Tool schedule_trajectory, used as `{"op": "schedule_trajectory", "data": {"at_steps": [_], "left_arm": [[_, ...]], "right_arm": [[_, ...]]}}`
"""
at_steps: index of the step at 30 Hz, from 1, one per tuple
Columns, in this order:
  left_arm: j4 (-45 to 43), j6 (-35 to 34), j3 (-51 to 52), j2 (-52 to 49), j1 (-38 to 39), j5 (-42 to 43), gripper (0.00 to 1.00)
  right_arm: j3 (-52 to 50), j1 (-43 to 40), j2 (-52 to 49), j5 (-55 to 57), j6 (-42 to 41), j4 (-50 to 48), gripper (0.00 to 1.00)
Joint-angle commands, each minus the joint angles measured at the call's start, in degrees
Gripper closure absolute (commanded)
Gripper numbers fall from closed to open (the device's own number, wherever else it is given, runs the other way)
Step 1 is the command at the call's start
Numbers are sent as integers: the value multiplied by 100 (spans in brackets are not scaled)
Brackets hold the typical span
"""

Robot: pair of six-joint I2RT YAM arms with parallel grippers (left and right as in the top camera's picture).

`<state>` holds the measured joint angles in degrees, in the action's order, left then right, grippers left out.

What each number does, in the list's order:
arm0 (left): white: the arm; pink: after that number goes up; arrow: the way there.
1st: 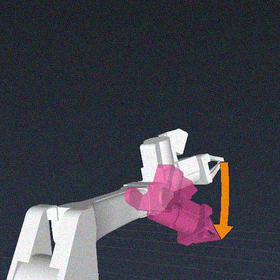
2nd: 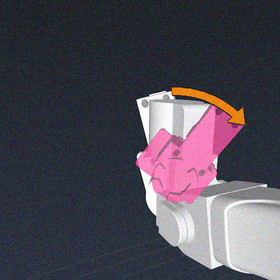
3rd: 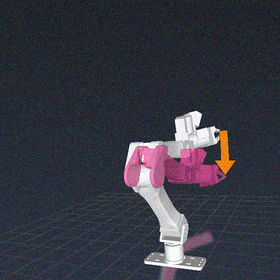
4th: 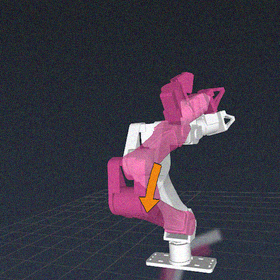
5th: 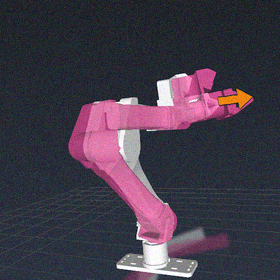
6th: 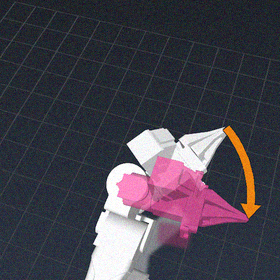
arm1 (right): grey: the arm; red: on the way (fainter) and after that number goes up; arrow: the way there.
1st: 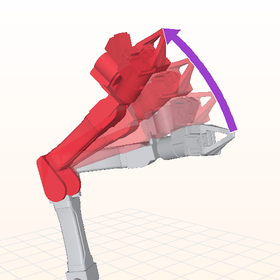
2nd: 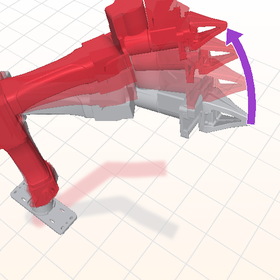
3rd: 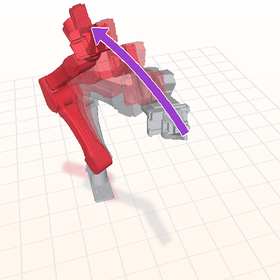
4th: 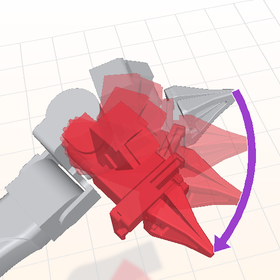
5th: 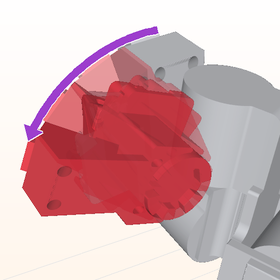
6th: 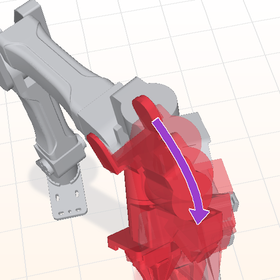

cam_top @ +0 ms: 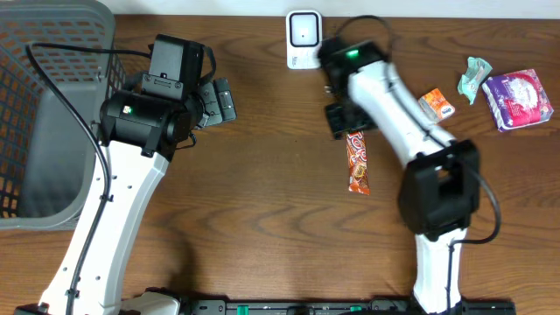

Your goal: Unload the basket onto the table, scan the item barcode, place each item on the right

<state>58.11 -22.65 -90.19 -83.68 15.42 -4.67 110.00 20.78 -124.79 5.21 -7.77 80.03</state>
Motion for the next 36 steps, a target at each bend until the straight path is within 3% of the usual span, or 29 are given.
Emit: {"op": "schedule_trajectory", "data": {"at_steps": [1,11,12,14,16,21,27,31,36], "left_arm": [[13,33,-79,11,-24,-52,2],[15,33,-79,11,-24,-52,2],[15,33,-79,11,-24,-52,2],[15,33,-79,11,-24,-52,2],[13,33,-81,11,-24,-52,2],[15,33,-79,11,-24,-52,2],[13,33,-81,11,-24,-52,2],[15,33,-79,11,-24,-52,2],[15,33,-79,11,-24,-52,2]], "right_arm": [[-393,-332,-4,-1075,719,-109,47],[-1917,-455,-4,-984,240,-1648,54],[-2133,-455,-4,-984,105,-1941,67],[-2203,-455,-4,-984,-13,-2068,80],[-2194,-455,-4,-986,-168,-2149,99],[-1827,-435,17,-1104,-420,-2175,99],[-590,-345,17,-1246,-885,-2376,99],[133,-278,17,-1246,-1137,-3233,99],[234,-125,-20,-1147,-1432,-4708,99]]}}
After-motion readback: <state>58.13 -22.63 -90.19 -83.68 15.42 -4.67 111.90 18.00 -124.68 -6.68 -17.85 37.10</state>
